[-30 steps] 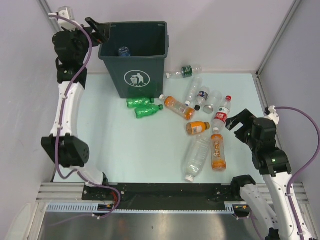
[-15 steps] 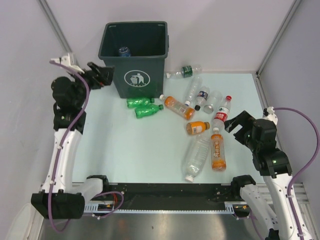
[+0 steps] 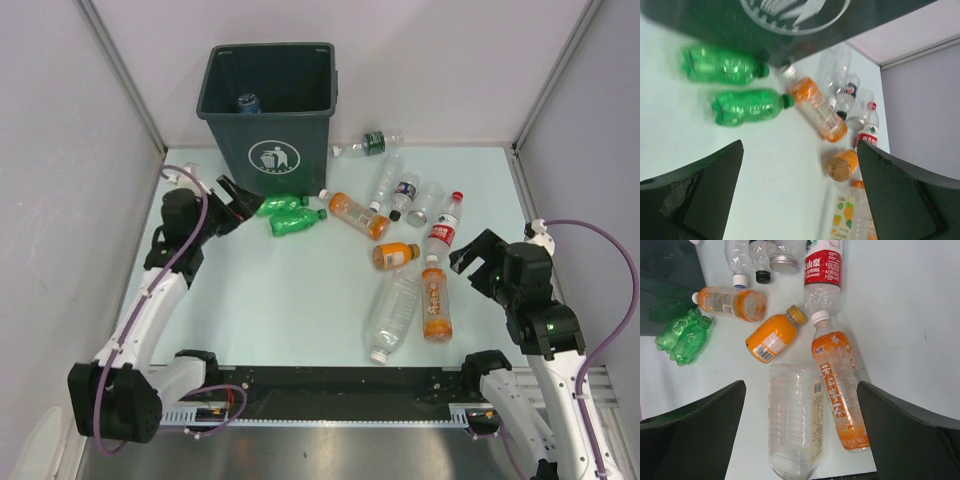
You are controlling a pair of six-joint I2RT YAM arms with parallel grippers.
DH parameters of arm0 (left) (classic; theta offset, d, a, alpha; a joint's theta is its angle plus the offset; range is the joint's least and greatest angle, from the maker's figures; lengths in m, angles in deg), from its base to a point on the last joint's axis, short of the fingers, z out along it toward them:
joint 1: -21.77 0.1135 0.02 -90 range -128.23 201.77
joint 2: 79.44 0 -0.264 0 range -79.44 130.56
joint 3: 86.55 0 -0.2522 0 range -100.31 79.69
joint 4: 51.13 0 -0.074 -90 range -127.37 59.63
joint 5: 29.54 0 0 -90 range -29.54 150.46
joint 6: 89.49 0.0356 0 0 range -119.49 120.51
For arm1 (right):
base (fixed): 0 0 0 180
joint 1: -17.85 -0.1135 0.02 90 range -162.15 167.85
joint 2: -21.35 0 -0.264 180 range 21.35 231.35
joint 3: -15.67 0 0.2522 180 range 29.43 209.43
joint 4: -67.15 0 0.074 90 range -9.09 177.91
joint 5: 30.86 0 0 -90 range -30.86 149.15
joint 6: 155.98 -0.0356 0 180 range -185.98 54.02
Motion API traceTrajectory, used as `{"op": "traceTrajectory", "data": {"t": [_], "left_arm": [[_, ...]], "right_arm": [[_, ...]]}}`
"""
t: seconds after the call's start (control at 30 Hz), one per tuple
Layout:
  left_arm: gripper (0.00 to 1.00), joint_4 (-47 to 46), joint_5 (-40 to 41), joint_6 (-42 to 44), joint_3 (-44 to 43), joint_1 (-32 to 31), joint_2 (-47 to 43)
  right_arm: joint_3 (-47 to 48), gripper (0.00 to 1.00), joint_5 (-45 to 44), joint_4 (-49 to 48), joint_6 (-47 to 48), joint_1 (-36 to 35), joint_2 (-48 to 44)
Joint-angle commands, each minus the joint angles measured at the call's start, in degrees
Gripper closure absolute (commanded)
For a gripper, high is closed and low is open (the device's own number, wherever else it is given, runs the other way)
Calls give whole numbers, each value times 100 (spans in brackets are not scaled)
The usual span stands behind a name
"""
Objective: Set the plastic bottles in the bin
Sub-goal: Pick up the plastic bottle at the center of the board.
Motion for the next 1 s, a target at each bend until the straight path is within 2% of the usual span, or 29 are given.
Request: {"op": "traceTrajectory", "data": {"t": [0.0, 0.17, 0.27, 0.47, 0.73, 0.97], "left_arm": [[0, -497, 335, -1324, 479, -421, 510], [0, -885, 1089, -2557, 753, -1131, 1021], [0, -711, 1695, -3276, 657, -1509, 1311], [0, -727, 2391, -4271, 719, -1888, 1566], [0, -420, 2752, -4474, 174, -1968, 2242], [2, -710, 2963, -4747, -37, -1968, 2831]], "right_arm": [[-56, 0, -211, 179, 84, 16, -122], [-91, 0, -220, 214, 5, 16, -131], [-118, 0, -273, 240, 31, 7, -70], [-144, 0, -387, 276, -48, 16, -34], [-153, 0, -607, 214, -22, 7, 62], [-153, 0, -633, 135, -74, 16, 132]]}}
